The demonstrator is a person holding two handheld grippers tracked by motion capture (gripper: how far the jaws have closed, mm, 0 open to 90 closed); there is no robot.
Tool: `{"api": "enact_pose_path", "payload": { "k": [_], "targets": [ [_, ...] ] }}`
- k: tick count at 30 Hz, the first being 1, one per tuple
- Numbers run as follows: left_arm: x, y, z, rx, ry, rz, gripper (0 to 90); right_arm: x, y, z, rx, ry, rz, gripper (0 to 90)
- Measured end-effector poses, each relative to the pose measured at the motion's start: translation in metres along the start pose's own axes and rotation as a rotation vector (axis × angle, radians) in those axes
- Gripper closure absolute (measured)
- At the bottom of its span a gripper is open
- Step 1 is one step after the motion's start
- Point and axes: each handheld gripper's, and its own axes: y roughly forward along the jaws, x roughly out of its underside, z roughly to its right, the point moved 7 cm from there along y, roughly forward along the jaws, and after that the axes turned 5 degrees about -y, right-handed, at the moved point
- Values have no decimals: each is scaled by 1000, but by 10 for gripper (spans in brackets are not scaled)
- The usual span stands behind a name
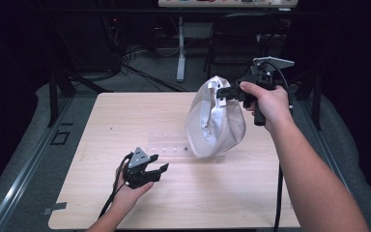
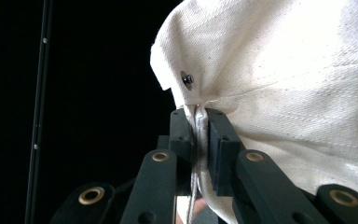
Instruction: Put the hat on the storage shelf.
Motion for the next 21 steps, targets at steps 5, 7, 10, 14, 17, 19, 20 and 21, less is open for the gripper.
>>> {"api": "enact_pose_path", "payload": {
  "k": [5, 7, 10, 14, 17, 19, 20, 21],
  "targets": [
    [-16, 16, 18, 4, 56, 2, 432, -4, 4, -1, 2, 0, 5, 822],
    [-23, 23, 28, 2, 93, 3, 429, -4, 7, -2, 4, 4, 9, 822],
    [-32, 33, 44, 10, 139, 18, 427, -5, 10, -2, 4, 2, 8, 822],
    [-42, 44, 63, 31, 176, 19, 426, -6, 14, -2, 4, 3, 6, 822],
    [-46, 52, 71, 30, 198, 14, 425, -7, 17, -2, 4, 4, 4, 822],
    [-49, 58, 74, 23, 195, 17, 423, -7, 19, -2, 1, 4, 3, 822],
    [-50, 61, 76, 15, 195, 20, 420, -7, 20, -2, 2, 3, 2, 822],
    [-51, 63, 77, 13, 193, 23, 420, -7, 21, -3, 2, 1, 1, 822]
  ]
}}
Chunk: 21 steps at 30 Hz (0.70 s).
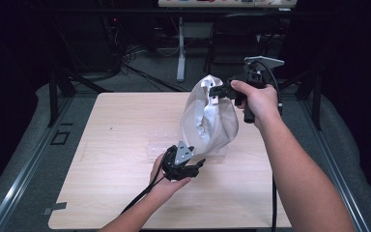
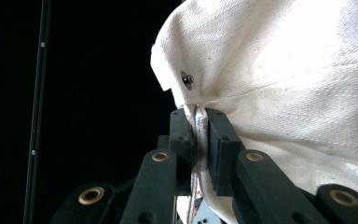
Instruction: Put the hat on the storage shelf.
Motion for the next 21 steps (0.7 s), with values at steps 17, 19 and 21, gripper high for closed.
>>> {"api": "enact_pose_path", "payload": {
  "k": [17, 19, 21],
  "targets": [
    [-5, -15, -19, -85, 110, 11, 830, 0, -8, -2, -14, -13, 16, 822],
    [-5, -16, -24, -61, 90, 22, 829, 0, -6, -3, -10, -20, 16, 821],
    [-4, -17, -29, -49, 75, 22, 829, 0, -5, -3, -11, -23, 12, 822]
  ]
}}
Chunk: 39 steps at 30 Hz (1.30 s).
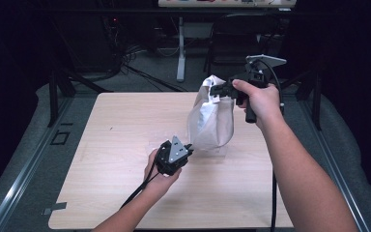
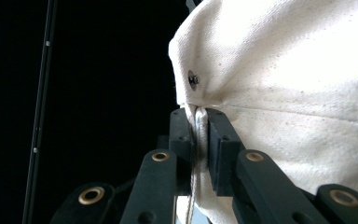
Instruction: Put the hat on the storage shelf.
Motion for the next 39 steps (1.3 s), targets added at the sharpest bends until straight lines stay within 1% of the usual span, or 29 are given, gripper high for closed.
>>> {"api": "enact_pose_path", "payload": {
  "k": [1, 2, 3, 4, 5, 7, 9, 10, 12, 16, 17, 19, 22, 24, 26, 30, 31, 39],
  "targets": [
    [2, 0, -4, 10, -18, 1, 829, 1, 5, 2, 7, 3, -4, 822],
    [2, 0, -4, 10, -18, 1, 829, 1, 6, 3, 11, 2, -11, 822],
    [5, 1, -7, 28, -31, 10, 830, 2, 9, 3, 16, -5, -13, 822],
    [5, 1, -7, 28, -31, 10, 831, 2, 9, 3, 16, -5, -13, 822],
    [8, 2, -9, 51, -39, 21, 831, 2, 12, 4, 19, -7, -19, 822],
    [11, 2, -12, 64, -51, 28, 831, 2, 14, 4, 25, -8, -19, 822],
    [13, 2, -14, 63, -52, 34, 832, 2, 17, 4, 25, -9, -25, 822],
    [14, 2, -15, 64, -52, 28, 832, 3, 18, 4, 24, -13, -30, 822],
    [15, 2, -16, 75, -60, 36, 833, 3, 22, 3, 26, -12, -29, 822],
    [20, 4, -16, 85, -70, 42, 833, 4, 26, 3, 16, -8, -35, 822],
    [22, 4, -17, 86, -82, 52, 832, 5, 28, 5, 17, -7, -39, 822],
    [22, 4, -18, 91, -89, 54, 833, 5, 30, 6, 12, -4, -38, 822],
    [23, 3, -19, 92, -88, 53, 833, 6, 32, 6, 9, -3, -42, 821],
    [23, 3, -17, 80, -78, 53, 835, 6, 33, 7, 9, -4, -44, 821],
    [23, 3, -17, 77, -78, 53, 835, 6, 33, 7, 5, -4, -40, 820],
    [24, 3, -16, 73, -79, 47, 835, 6, 32, 9, 15, -6, -40, 818],
    [24, 3, -15, 64, -71, 45, 835, 6, 31, 10, 22, -10, -39, 814],
    [24, 3, -14, 52, -64, 43, 836, 6, 29, 12, 29, -14, -41, 812]
  ]
}}
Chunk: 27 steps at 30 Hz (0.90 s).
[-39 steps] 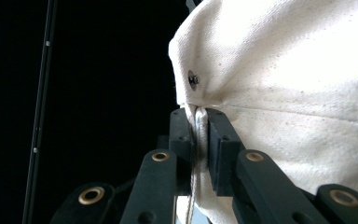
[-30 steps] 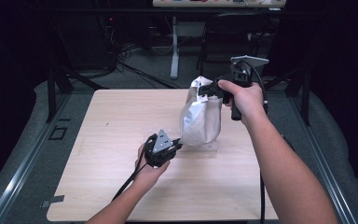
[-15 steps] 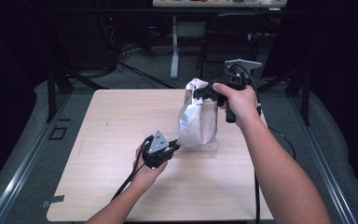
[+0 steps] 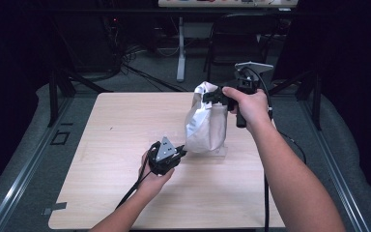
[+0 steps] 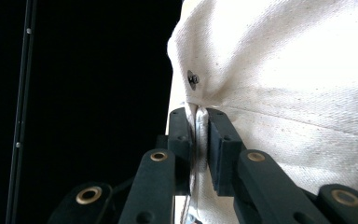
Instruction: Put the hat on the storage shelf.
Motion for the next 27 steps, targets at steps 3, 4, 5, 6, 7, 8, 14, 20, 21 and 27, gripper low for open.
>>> {"api": "enact_pose_path", "payload": {
  "k": [3, 4, 5, 6, 7, 8, 14, 20, 21, 27],
  "targets": [
    [0, 0, 0, -6, -4, 0, 836, 0, 0, 0, 4, -2, 2, 799],
    [0, 0, 0, -6, -4, 0, 837, 0, 0, 0, 4, -2, 2, 799],
    [0, -1, 0, -9, -1, 0, 838, -1, -1, 0, 1, -3, 8, 792],
    [0, -1, 0, -9, -1, 0, 839, -1, -1, 0, 1, -2, 5, 787],
    [1, -1, -1, -11, -1, -2, 841, -1, -2, 0, 2, -3, 6, 779],
    [1, -1, -1, -11, -1, -2, 841, -1, -2, 0, 2, -3, 6, 779],
    [2, -2, -2, -20, -2, -5, 844, 0, -7, -1, -8, -7, 18, 763],
    [6, -4, -6, -29, -31, -2, 852, -1, -12, -1, -4, -6, 27, 754],
    [6, -4, -6, -29, -31, -2, 853, -1, -12, -1, -4, -6, 27, 754],
    [18, -5, -9, -46, -47, -25, 856, 0, -17, 1, 11, -14, 32, 745]
  ]
}}
